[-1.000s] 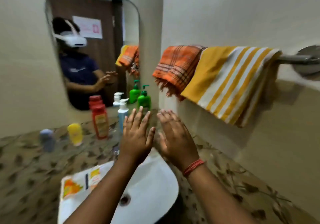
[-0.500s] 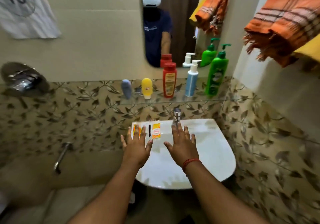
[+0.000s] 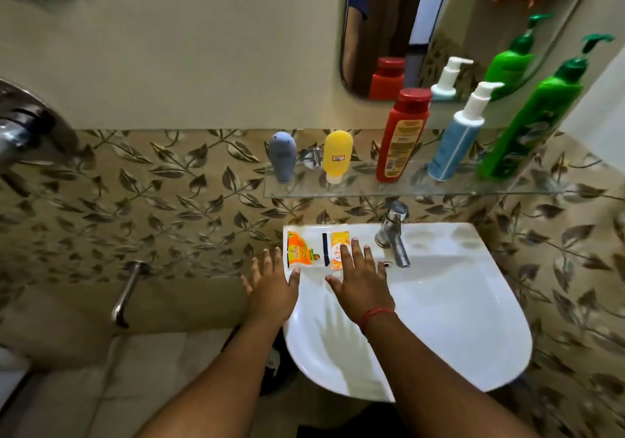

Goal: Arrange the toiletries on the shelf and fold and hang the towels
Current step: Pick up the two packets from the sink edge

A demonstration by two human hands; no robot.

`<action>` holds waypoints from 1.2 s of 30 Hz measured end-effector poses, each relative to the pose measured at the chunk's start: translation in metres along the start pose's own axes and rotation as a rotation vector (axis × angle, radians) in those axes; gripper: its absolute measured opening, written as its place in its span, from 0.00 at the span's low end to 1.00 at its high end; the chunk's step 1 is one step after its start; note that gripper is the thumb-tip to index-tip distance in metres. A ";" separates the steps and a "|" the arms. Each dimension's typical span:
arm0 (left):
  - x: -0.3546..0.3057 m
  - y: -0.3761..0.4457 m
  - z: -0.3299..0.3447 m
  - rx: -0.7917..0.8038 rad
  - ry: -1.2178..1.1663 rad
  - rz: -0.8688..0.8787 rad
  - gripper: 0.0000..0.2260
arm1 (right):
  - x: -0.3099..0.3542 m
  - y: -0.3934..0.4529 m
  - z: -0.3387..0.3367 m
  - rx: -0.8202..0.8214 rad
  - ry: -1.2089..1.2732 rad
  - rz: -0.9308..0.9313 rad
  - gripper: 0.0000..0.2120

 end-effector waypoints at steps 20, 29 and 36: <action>0.000 0.090 0.070 -0.319 -0.743 -0.610 0.08 | -0.010 0.084 0.075 0.261 0.787 0.470 0.18; 0.012 0.068 0.063 -0.543 -0.889 -0.623 0.02 | -0.002 0.083 0.073 0.274 0.993 0.567 0.05; 0.058 0.024 0.024 -0.685 -1.166 -0.622 0.10 | 0.047 0.039 0.050 0.194 1.149 0.348 0.04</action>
Point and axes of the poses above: each hand's wrist, its own y-axis towards the middle knuckle, its own z-axis out of the palm, x = y × z, the point moved 1 cm from there along y, towards the middle knuckle, and after that the axes turned 13 degrees about -y, right-handed, at the moved point
